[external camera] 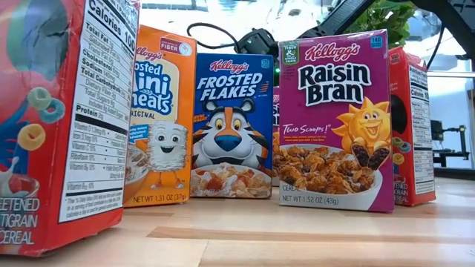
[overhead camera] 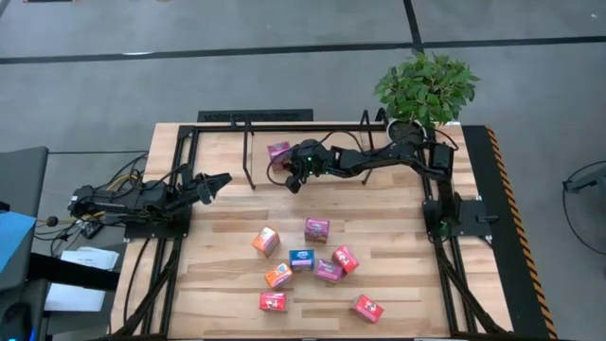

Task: Stack cereal on shelf
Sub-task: Put the top right purple cereal box on the shelf

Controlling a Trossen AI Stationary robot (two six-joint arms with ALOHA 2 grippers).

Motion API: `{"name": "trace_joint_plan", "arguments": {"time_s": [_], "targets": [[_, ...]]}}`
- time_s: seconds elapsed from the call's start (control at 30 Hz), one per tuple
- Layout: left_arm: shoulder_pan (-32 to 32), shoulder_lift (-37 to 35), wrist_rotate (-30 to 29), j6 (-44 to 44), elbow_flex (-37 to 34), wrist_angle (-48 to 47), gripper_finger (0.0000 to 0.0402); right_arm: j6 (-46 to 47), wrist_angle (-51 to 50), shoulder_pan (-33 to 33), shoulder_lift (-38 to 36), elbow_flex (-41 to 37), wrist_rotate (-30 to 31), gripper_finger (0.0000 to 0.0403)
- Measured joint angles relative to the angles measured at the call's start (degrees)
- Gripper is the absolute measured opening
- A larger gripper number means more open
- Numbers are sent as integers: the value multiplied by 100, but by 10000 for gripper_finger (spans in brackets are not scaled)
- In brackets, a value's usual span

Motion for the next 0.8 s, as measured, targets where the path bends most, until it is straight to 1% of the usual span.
{"name": "trace_joint_plan", "arguments": {"time_s": [0.1, 0.3, 0.53, 0.6, 0.7, 0.8], "targets": [[1, 0, 2, 0, 0, 0, 299, 0, 117, -43, 0, 0, 4, 15], [1, 0, 0, 0, 0, 0, 299, 0, 202, -122, 0, 2, 16, 28], [1, 0, -34, -103, 0, 34, 299, -16, 136, -33, 0, 2, -6, 18], [1, 0, 71, -111, 0, 106, 298, -19, 72, 22, -30, 4, -61, 18], [1, 2, 427, -147, -4, 423, 290, -66, -182, 87, -225, 4, -174, 27], [-1, 2, 780, 190, 8, 980, 276, -274, -536, 124, -523, 14, -172, 36]]}}
